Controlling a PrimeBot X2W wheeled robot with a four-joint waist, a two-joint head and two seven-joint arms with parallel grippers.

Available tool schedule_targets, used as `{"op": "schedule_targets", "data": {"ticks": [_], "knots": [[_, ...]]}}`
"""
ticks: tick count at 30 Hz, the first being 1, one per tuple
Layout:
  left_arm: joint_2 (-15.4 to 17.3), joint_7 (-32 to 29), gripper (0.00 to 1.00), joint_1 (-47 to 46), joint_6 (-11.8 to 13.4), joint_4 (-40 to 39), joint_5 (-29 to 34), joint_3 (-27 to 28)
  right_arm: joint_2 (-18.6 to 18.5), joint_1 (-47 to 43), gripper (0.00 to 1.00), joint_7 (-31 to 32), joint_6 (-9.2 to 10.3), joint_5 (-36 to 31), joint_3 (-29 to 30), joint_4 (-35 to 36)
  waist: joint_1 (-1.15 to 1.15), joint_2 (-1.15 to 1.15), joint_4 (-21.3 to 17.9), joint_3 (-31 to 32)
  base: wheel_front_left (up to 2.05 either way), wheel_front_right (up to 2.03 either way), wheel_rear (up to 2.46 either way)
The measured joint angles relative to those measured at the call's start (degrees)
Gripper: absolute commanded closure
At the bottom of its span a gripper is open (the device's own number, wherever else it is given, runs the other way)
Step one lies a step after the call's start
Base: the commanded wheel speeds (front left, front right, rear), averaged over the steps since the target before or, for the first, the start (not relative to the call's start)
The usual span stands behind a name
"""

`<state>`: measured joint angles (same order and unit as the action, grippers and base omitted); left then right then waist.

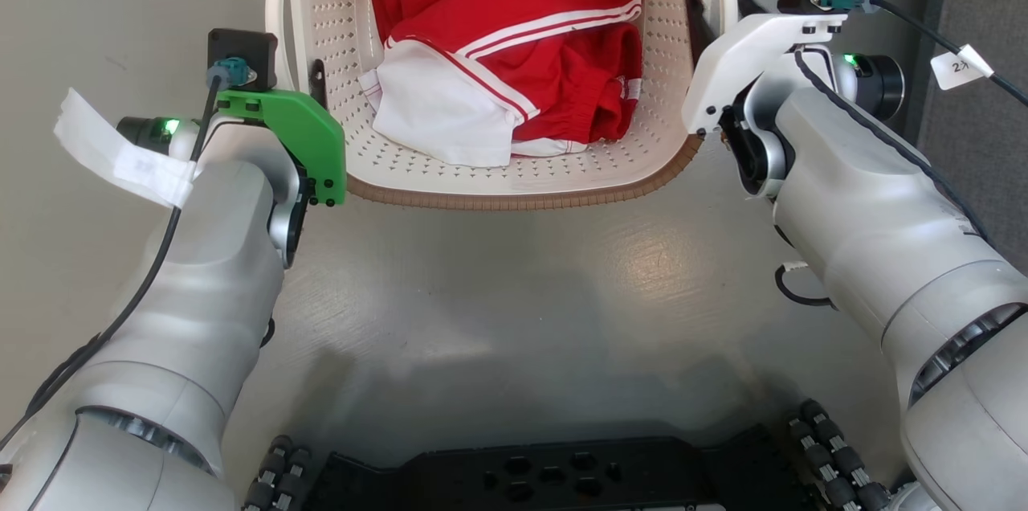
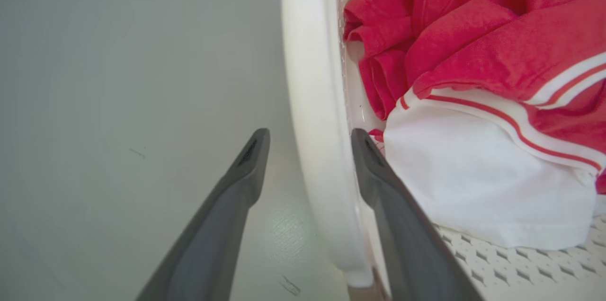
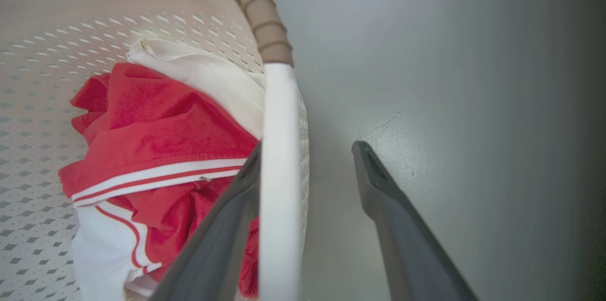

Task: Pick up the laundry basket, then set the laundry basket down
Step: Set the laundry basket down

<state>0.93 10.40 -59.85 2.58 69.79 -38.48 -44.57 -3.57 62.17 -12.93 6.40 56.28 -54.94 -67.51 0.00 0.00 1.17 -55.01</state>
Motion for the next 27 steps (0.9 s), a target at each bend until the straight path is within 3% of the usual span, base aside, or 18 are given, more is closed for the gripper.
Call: {"op": "schedule_targets", "data": {"ticks": [1,15,27], "knots": [[0.0,0.0,0.0,0.0,0.0,0.1,0.0,0.0,0.0,0.0,0.0,-0.1,0.01,0.0,0.0,-0.1,0.0,0.0,0.0,0.1,0.0,0.0,0.0],[0.0,2.1,0.0,0.0,0.5,0.4,-0.1,0.1,0.0,0.0,0.0,-0.7,0.01,0.4,0.0,-0.7,0.0,0.0,-0.3,3.1,0.0,0.0,0.0],[0.1,3.9,0.0,1.2,0.4,-0.7,-0.2,1.2,0.0,-0.5,0.0,-1.4,-0.8,0.7,1.1,-0.2,0.0,0.0,-0.7,9.7,0.0,0.0,0.0]]}}
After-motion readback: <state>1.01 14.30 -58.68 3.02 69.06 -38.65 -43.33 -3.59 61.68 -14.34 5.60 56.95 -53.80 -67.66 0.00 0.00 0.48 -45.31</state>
